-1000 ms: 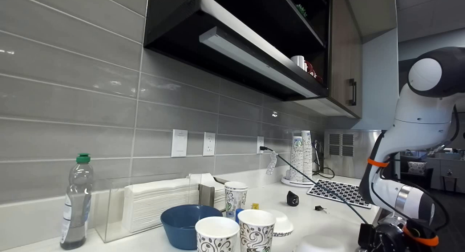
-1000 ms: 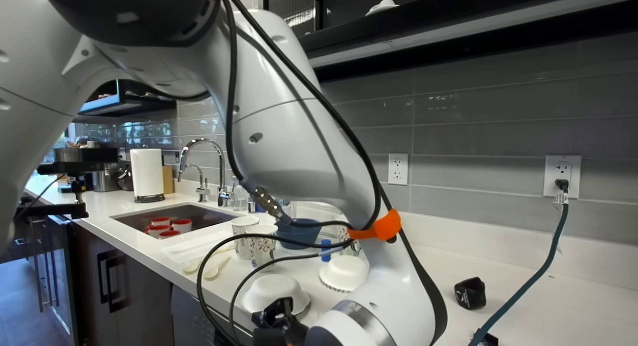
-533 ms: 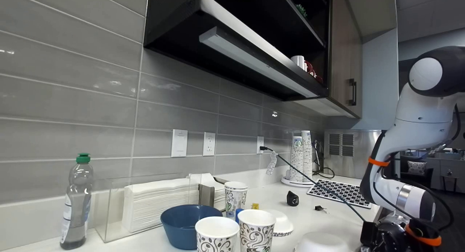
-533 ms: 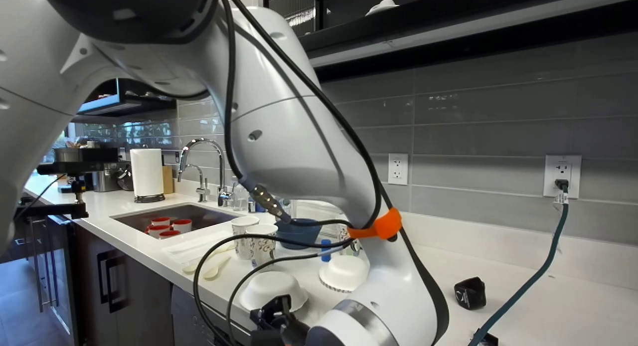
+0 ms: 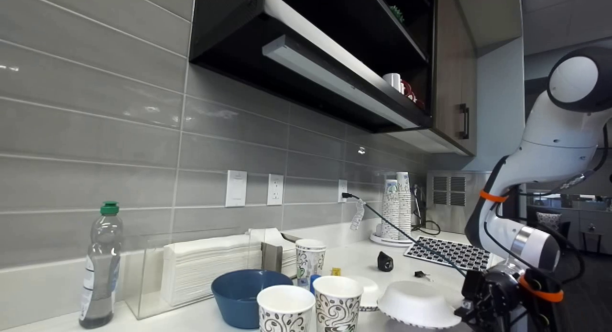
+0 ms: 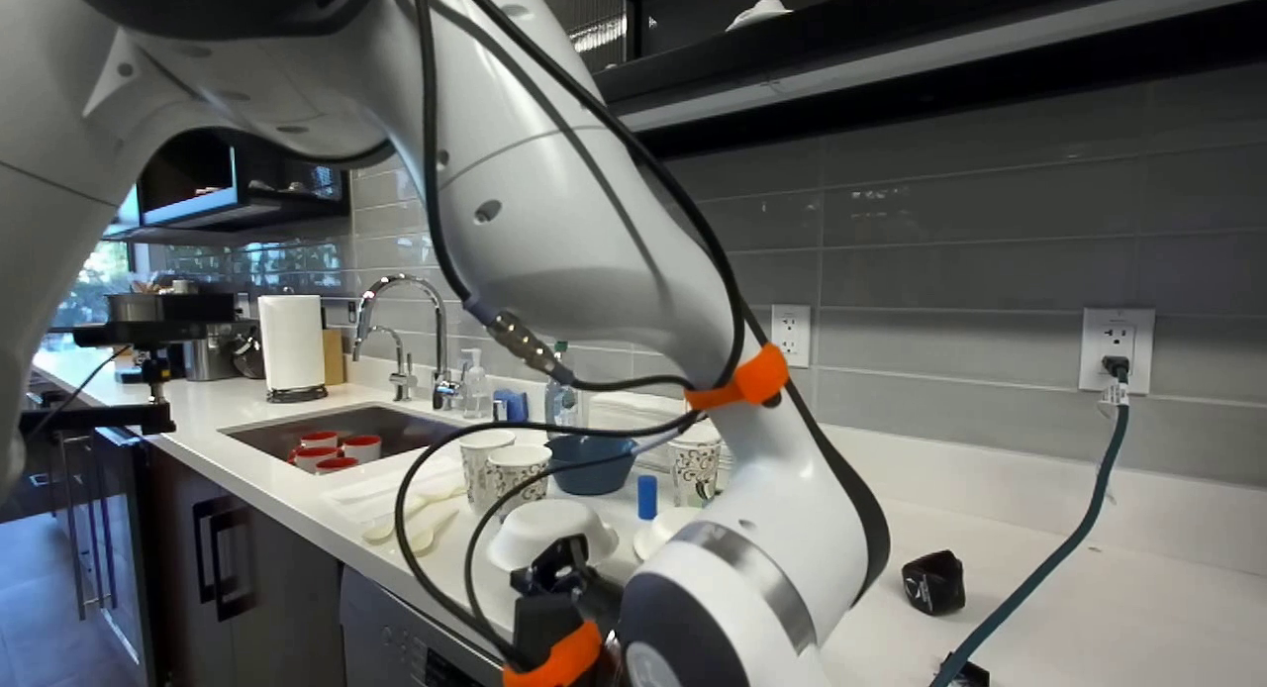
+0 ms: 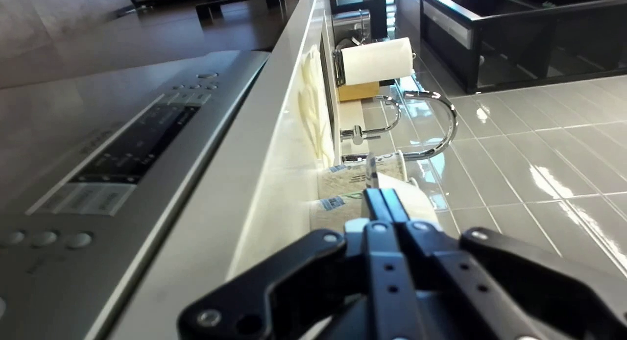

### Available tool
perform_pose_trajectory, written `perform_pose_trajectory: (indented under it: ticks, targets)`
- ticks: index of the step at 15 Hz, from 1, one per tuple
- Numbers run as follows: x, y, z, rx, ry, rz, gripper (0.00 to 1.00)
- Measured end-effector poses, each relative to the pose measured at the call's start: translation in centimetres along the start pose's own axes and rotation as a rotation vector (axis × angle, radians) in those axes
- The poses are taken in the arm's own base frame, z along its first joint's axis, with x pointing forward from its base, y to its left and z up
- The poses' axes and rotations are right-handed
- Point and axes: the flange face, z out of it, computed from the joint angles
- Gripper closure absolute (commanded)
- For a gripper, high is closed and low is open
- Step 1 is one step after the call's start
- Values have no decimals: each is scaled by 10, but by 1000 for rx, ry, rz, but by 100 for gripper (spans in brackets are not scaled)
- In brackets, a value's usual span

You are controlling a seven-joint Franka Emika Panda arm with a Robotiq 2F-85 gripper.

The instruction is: Stack up the white bowls on the counter

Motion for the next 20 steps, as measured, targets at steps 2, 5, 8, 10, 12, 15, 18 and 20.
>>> perform_pose_trajectory:
  ticks: [2, 5, 8, 10, 12, 15, 18, 20]
  targets:
    - [18, -30, 10, -22, -25, -52, 100]
    - [39, -69, 24, -54, -64, -109, 100]
    - [58, -93, 27, -77, -32, -131, 100]
    - [68, -102, 21, -83, 21, -140, 100]
    - [78, -107, 13, -93, 89, -140, 100]
    - [90, -111, 3, -118, 185, -110, 100]
    - [99, -109, -7, -168, 275, -58, 100]
    - [103, -106, -11, -206, 312, -22, 100]
